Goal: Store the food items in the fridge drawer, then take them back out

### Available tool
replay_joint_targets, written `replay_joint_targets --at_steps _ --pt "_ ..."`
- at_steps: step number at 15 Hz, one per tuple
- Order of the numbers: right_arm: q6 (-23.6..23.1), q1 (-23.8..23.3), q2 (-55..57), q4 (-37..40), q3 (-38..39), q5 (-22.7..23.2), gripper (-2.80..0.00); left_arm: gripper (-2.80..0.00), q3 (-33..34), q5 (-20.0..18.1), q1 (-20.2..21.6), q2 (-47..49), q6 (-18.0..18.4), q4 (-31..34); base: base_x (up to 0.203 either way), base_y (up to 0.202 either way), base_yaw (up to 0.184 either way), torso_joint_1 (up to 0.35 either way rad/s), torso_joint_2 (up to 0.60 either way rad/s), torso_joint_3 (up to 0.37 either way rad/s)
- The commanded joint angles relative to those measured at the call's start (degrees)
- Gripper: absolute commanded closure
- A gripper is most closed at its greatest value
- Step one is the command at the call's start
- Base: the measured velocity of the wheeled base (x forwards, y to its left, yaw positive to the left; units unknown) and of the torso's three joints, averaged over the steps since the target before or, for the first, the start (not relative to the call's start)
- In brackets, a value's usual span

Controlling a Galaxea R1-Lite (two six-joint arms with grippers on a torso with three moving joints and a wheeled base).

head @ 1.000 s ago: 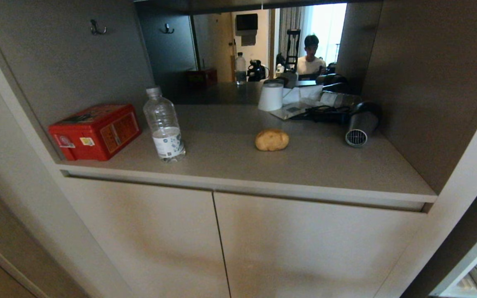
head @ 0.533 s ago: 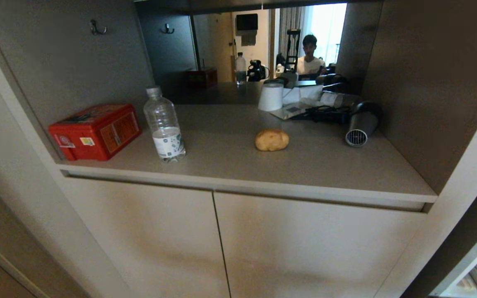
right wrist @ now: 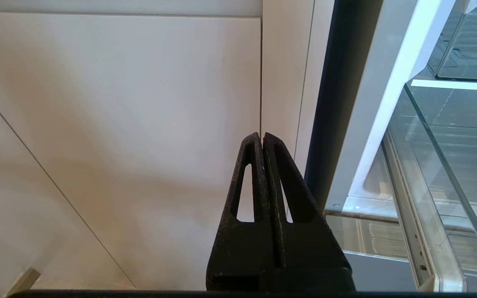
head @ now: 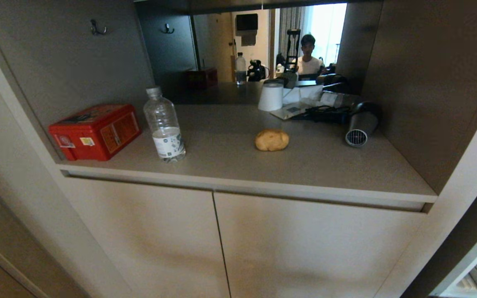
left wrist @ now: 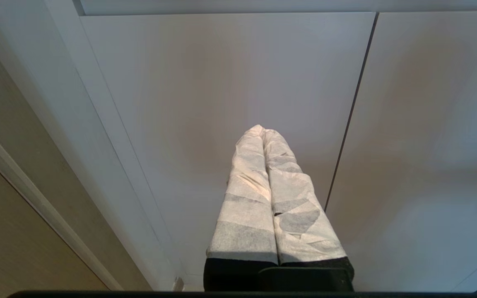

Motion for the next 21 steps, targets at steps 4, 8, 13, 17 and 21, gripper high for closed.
replay_joint_targets --at_steps 4,8,13,17,21 --pt "-0.02 0.02 0.09 0.0 0.02 0.01 0.0 0.0 0.62 0.01 0.12 -0.09 0.0 -0.02 0.0 0.0 0.0 0.0 0.0 0.0" --pt "-0.11 0.02 0.04 0.0 0.02 0.09 0.0 0.0 0.62 0.01 0.04 -0.09 0.0 -0.02 -0.005 0.01 -0.136 0.006 0.0 0.0" --pt "-0.22 0.02 0.0 0.0 0.02 0.09 0.0 0.0 0.62 0.01 0.09 -0.09 0.0 -0.02 -0.003 0.006 -0.178 0.004 0.0 0.003" --pt "-0.11 0.02 0.06 -0.03 0.02 0.09 0.0 0.0 0.62 0.01 0.04 -0.09 0.0 -0.02 -0.001 0.007 -0.174 0.002 0.0 0.003" --pt "-0.29 0.02 0.09 -0.09 0.02 0.09 0.0 0.0 0.62 0.01 0.04 -0.09 0.09 -0.02 -0.001 0.003 -0.086 0.0 0.0 0.002"
